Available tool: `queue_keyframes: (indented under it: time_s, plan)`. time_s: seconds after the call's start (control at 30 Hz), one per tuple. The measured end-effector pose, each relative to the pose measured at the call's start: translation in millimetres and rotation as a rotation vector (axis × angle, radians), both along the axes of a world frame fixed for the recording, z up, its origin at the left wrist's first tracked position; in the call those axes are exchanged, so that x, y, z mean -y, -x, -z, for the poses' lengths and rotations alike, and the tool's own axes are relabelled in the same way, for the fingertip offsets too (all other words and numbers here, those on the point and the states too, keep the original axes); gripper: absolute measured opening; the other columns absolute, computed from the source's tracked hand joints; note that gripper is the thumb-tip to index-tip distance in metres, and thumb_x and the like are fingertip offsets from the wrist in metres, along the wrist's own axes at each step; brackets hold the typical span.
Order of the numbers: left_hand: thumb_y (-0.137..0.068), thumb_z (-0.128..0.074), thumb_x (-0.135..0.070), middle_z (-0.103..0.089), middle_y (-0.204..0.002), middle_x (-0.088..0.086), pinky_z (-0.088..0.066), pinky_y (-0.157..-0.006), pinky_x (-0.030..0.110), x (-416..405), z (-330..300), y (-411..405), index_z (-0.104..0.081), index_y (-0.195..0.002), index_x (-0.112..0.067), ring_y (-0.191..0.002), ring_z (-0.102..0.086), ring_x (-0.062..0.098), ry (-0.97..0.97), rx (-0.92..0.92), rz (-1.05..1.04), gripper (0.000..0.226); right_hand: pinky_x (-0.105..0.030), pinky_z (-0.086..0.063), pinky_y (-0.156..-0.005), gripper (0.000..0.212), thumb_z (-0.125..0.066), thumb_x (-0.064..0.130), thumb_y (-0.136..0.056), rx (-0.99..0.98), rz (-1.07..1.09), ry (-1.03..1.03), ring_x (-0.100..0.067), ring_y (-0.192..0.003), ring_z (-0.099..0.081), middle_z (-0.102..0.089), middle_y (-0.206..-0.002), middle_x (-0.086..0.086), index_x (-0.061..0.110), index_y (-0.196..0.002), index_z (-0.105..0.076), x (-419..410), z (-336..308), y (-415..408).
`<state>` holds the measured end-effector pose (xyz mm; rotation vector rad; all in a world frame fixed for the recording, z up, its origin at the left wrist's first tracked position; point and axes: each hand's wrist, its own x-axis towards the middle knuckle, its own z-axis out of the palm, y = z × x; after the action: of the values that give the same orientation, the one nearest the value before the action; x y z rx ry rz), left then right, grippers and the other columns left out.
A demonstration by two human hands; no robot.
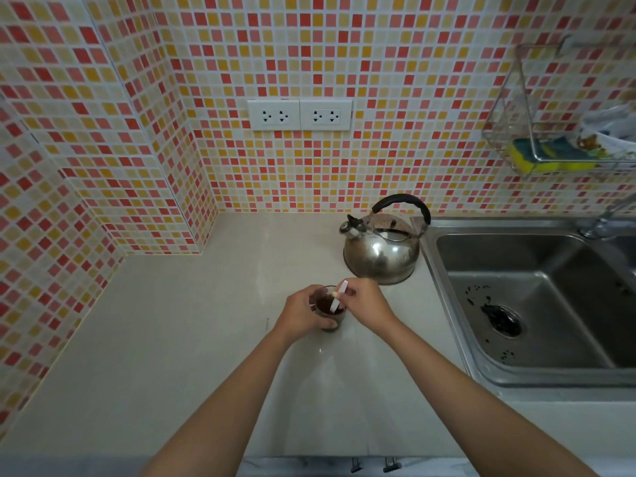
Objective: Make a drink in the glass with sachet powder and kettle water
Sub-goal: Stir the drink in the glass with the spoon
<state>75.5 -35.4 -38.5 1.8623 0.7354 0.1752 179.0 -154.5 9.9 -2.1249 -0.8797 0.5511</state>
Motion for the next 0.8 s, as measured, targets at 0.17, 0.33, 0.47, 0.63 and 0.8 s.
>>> queue_keyframes:
  time_s: [0.17, 0.33, 0.47, 0.63, 0.8]
  plan:
    - [-0.046, -0.090, -0.015, -0.071, -0.104, -0.005, -0.050, -0.085, 0.022, 1.0, -2.1, 0.7, -0.066, -0.108, -0.023, -0.099, -0.066, 0.017, 0.006, 0.007, 0.008, 0.067, -0.037, -0.052, -0.070, 0.013, -0.057, 0.015, -0.089, 0.090, -0.006, 0.027, -0.027, -0.077, -0.064, -0.070, -0.080, -0.012, 0.011, -0.086, -0.070, -1.5, -1.3, -3.7]
    - [-0.046, -0.090, -0.018, -0.071, -0.101, -0.006, -0.053, -0.084, 0.024, 0.4, -0.8, 2.5, -0.066, -0.110, -0.023, -0.097, -0.067, 0.016, 0.015, 0.012, 0.012, 0.069, -0.042, -0.052, -0.072, 0.011, -0.060, 0.011, -0.087, 0.029, -0.045, 0.008, -0.034, -0.079, -0.063, -0.069, -0.080, -0.019, 0.006, -0.083, -0.069, -2.0, 0.7, 2.0]
    - [-0.047, -0.090, -0.017, -0.071, -0.106, -0.004, -0.053, -0.091, 0.026, 0.8, -1.0, 2.7, -0.065, -0.114, -0.022, -0.101, -0.066, 0.016, 0.010, 0.013, 0.016, 0.071, -0.039, -0.051, -0.070, 0.015, -0.056, 0.014, -0.090, 0.120, -0.068, 0.024, -0.029, -0.079, -0.063, -0.069, -0.083, -0.013, 0.012, -0.085, -0.070, -3.2, -2.2, -1.7]
    - [-0.048, -0.090, -0.014, -0.071, -0.104, -0.002, -0.054, -0.090, 0.027, 1.5, -3.0, 2.8, -0.066, -0.111, -0.021, -0.098, -0.067, 0.018, 0.003, 0.008, 0.009, 0.068, -0.042, -0.052, -0.070, 0.012, -0.059, 0.012, -0.086, 0.057, -0.094, 0.035, -0.029, -0.076, -0.063, -0.069, -0.079, -0.015, 0.012, -0.083, -0.071, -0.3, -0.7, 0.1]
    - [-0.048, -0.090, -0.014, -0.071, -0.107, -0.001, -0.052, -0.091, 0.026, 2.6, -5.5, 3.6, -0.066, -0.113, -0.020, -0.101, -0.065, 0.018, -0.003, 0.005, 0.013, 0.069, -0.032, -0.045, -0.061, 0.016, -0.055, 0.017, -0.087, 0.190, -0.075, 0.077, -0.024, -0.072, -0.060, -0.064, -0.072, -0.003, 0.015, -0.079, -0.069, -0.7, -4.7, -6.3]
